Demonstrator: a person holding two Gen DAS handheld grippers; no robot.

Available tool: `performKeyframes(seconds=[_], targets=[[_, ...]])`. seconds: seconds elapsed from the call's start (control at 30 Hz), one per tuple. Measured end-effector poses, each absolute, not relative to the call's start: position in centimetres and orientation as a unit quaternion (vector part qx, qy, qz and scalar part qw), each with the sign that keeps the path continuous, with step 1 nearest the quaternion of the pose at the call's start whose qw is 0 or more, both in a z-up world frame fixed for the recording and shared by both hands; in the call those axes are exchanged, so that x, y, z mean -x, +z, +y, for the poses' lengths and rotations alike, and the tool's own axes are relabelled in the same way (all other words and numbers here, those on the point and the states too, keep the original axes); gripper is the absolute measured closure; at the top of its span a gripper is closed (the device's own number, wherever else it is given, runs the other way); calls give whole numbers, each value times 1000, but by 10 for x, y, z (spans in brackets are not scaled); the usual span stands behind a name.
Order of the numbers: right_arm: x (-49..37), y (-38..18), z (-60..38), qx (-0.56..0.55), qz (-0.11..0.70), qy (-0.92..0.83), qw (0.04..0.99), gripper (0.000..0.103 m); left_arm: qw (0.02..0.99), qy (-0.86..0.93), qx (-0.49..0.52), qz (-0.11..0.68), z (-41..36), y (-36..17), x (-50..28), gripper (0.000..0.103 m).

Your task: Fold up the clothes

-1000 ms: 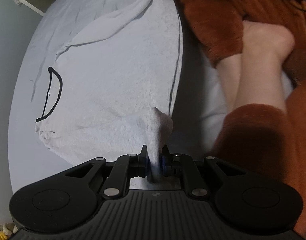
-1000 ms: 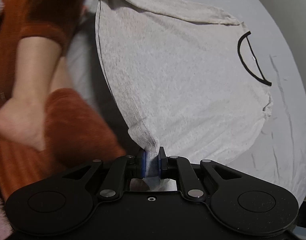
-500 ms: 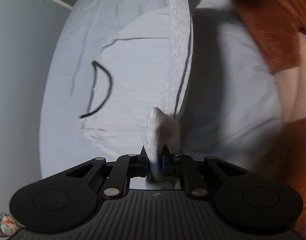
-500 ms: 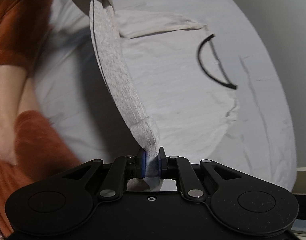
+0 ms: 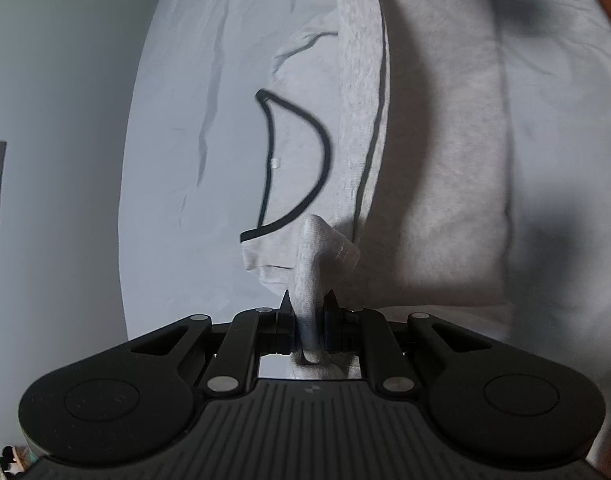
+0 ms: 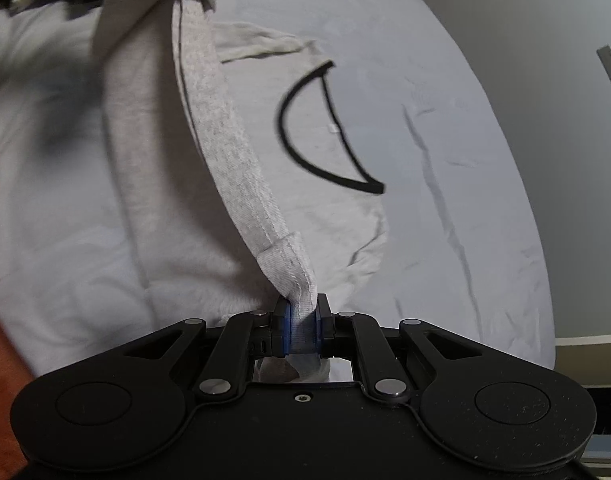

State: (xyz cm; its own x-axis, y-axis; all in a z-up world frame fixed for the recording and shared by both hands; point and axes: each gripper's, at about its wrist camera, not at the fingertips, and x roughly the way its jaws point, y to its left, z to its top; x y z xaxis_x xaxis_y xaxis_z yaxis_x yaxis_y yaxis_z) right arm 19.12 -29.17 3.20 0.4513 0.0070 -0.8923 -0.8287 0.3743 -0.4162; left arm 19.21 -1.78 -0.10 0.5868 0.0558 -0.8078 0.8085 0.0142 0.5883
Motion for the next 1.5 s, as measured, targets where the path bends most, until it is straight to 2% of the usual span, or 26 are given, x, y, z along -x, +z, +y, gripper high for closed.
performKeyframes(seconds=[0.23,0.5,0.6,0.8,0.83,0.9,1.0,1.03,1.33,1.5], targets=[[-278,-9,-290,464,453,294,702,94,609,-314,-636,356,-21,-38,-273,91],[-342,-65,-290,441,486,306,690,94,586,-339,-633,377,-27,-108,-345,86],[-357,-89,-296,422,501,318,685,94,588,-349,-623,380,-23,-122,-357,81],[-368,-105,-299,398,512,327,688,92,615,-342,-603,376,-17,-133,-374,62],[-368,-106,-298,397,512,325,689,92,621,-336,-602,373,-17,-133,-375,56],[-368,-104,-298,393,513,320,693,91,630,-325,-600,370,-16,-132,-375,52],[-367,-95,-301,393,505,297,709,70,643,-304,-602,363,-17,-126,-373,51],[-366,-91,-302,393,502,289,714,66,646,-300,-605,357,-17,-124,-372,51],[-348,-46,-304,394,476,233,751,65,691,-237,-595,336,-11,-78,-361,51],[-324,-18,-307,357,478,244,765,65,713,-257,-542,363,-7,-58,-326,51]])
